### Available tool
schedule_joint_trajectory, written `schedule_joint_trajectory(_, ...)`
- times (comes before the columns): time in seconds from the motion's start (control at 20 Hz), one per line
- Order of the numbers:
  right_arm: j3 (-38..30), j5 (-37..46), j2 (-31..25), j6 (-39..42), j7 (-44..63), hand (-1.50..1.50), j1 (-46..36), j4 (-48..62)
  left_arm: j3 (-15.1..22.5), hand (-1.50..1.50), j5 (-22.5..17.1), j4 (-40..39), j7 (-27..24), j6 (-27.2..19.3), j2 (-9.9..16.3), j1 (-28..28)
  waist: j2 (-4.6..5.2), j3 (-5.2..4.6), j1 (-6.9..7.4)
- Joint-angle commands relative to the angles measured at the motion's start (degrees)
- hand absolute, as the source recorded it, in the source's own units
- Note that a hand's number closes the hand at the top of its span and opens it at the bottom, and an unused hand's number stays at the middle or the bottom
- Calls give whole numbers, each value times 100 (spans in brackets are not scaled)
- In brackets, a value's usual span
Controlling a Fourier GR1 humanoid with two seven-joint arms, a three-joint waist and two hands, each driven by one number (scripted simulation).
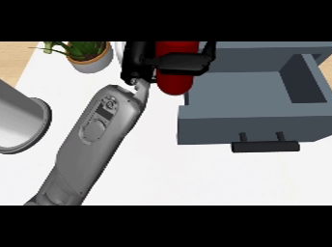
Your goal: Pick up the can, place it into the drawer and close the drawer
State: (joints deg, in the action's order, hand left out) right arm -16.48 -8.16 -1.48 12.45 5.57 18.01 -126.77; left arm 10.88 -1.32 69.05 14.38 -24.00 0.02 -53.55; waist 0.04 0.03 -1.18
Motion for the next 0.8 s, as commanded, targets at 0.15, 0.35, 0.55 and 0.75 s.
schedule_joint_trajectory(0.15,185,429,99,-198,-13,-150,-394,376,232,150,-464,-971,196,-608,-2,-1272,16,1,-17)
schedule_joint_trajectory(0.35,202,474,65,-17,-264,-150,-301,425,-45,150,-577,-1815,155,-412,-2,-2053,29,3,-47)
schedule_joint_trajectory(0.55,-55,76,-109,-58,199,-150,-460,183,93,150,-835,-2487,-118,-583,-2,-2411,36,3,-90)
schedule_joint_trajectory(0.75,101,302,128,-34,-128,-150,-253,331,743,150,-1329,-2632,-210,-896,-2,-2493,34,6,-145)
